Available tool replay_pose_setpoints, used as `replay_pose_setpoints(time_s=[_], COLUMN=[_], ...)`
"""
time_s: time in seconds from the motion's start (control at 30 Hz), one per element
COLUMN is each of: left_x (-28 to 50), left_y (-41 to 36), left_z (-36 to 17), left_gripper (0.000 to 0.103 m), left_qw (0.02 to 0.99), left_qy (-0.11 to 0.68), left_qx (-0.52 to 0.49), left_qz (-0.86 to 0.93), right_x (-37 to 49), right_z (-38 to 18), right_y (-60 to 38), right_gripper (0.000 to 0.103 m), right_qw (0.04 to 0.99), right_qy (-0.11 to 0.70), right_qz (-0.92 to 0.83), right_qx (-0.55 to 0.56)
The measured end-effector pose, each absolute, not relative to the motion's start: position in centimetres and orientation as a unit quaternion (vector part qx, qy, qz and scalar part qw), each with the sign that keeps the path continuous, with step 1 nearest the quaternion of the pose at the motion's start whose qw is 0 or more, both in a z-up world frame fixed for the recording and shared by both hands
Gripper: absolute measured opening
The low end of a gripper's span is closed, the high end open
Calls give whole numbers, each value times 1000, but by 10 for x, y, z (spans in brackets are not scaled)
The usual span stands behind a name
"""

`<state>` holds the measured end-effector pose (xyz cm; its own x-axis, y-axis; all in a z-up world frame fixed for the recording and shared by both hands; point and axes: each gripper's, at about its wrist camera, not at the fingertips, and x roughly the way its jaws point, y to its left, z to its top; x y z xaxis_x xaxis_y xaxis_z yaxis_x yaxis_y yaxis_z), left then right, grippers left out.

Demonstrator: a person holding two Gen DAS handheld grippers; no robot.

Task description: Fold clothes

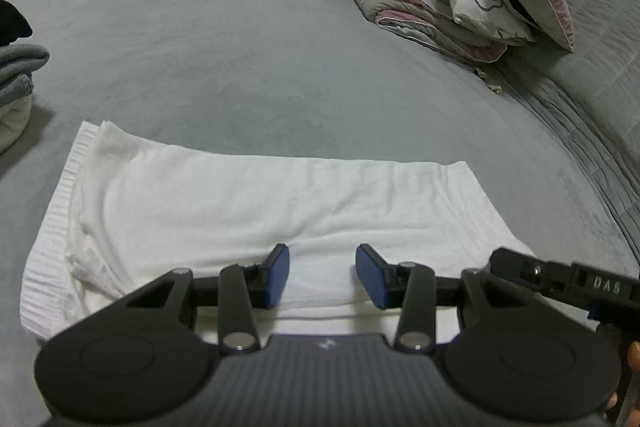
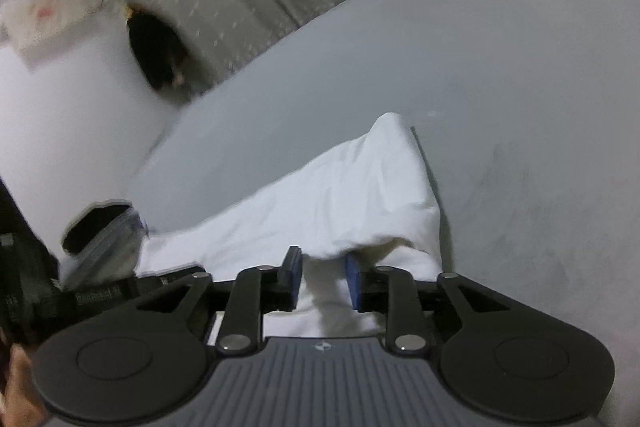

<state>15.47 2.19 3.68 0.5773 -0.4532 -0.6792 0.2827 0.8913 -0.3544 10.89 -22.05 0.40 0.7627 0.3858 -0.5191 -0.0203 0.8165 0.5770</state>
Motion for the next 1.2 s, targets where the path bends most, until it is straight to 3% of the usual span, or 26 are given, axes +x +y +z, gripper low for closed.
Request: replay_pose_setpoints(time_s=[0.57, 0.77, 0.87, 0.97, 1.1, 1.13, 1.2], left_x=[159, 175, 204, 228, 242, 242, 244], left_y=[20, 10, -18, -50, -77, -82, -81], left_z=[47, 87, 74, 44, 16, 10, 0], left_gripper=[39, 39, 39, 36, 23, 14, 5], left_qw=[879, 872, 836, 805, 783, 786, 787], left_qy=[414, 379, 412, 447, 478, 482, 486], left_qx=[-100, -165, -213, -237, -239, -229, -236], left_qz=[-214, -263, -294, -310, -318, -312, -298], right_x=[121, 114, 113, 112, 111, 111, 110], right_z=[-20, -23, -22, -21, -21, -22, -24], right_y=[-227, -232, -231, -226, -225, -225, -227], right_gripper=[32, 32, 32, 27, 13, 8, 6], right_qw=[850, 830, 833, 842, 853, 853, 852], right_qy=[267, 256, 249, 250, 256, 256, 254], right_qz=[66, 52, 47, 35, 23, 21, 17], right_qx=[449, 493, 492, 476, 454, 454, 457])
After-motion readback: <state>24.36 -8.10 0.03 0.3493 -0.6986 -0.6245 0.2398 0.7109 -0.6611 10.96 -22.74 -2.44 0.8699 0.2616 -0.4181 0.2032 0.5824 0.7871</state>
